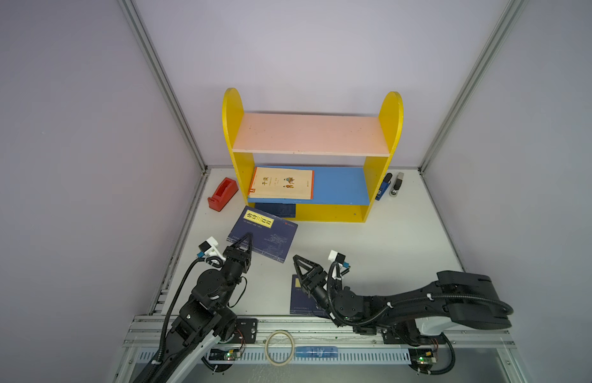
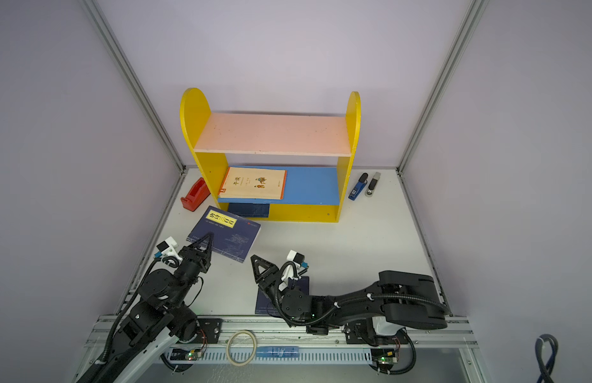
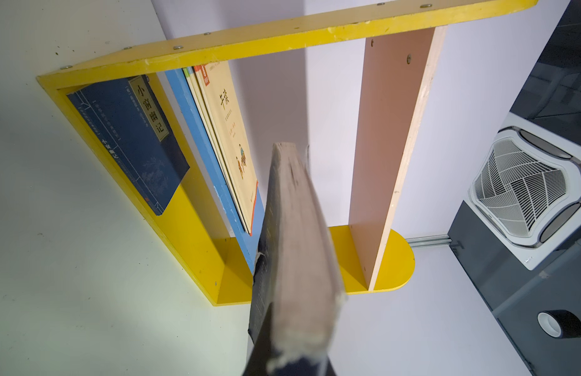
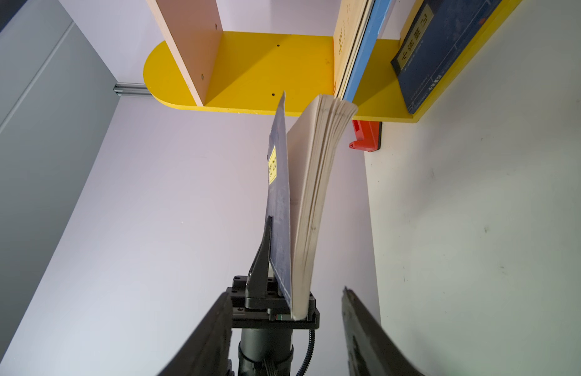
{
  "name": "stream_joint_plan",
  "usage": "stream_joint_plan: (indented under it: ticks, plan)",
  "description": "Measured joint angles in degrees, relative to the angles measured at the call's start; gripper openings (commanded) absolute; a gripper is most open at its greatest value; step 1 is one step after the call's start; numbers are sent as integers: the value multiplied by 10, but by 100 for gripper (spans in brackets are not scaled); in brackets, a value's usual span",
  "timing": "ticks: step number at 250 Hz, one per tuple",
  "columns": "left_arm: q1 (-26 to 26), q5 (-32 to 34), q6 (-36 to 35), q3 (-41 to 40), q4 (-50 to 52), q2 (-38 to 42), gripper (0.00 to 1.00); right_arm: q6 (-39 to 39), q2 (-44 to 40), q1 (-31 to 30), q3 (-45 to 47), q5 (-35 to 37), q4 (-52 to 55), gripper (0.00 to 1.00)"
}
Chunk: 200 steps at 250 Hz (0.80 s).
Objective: Stacking books/files
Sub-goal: Pass the book.
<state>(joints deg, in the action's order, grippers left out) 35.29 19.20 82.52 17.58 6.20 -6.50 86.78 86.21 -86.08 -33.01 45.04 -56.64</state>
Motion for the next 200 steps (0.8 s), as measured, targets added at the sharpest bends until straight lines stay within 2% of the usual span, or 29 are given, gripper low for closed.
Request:
stream_joint_plan:
  ticks: [26,51,84,140,174,200]
  plan:
    - [0,2,0,0,8,0,0,-3,31,0,-22,-4,-10,57]
    - [0,2,2,0,10,-2,0,-11,57,0,-38,-5,-28,65]
    - [0,2,9,0,10,-2,0,-20,82,2,-64,-5,-38,67]
    - [-2,2,9,0,14,1,0,-19,129,11,-95,-12,-62,67]
    - [-2,2,10,0,14,1,0,-17,151,17,-106,-21,-80,55]
    - [-2,2,11,0,16,2,0,-22,158,21,-112,-30,-95,34]
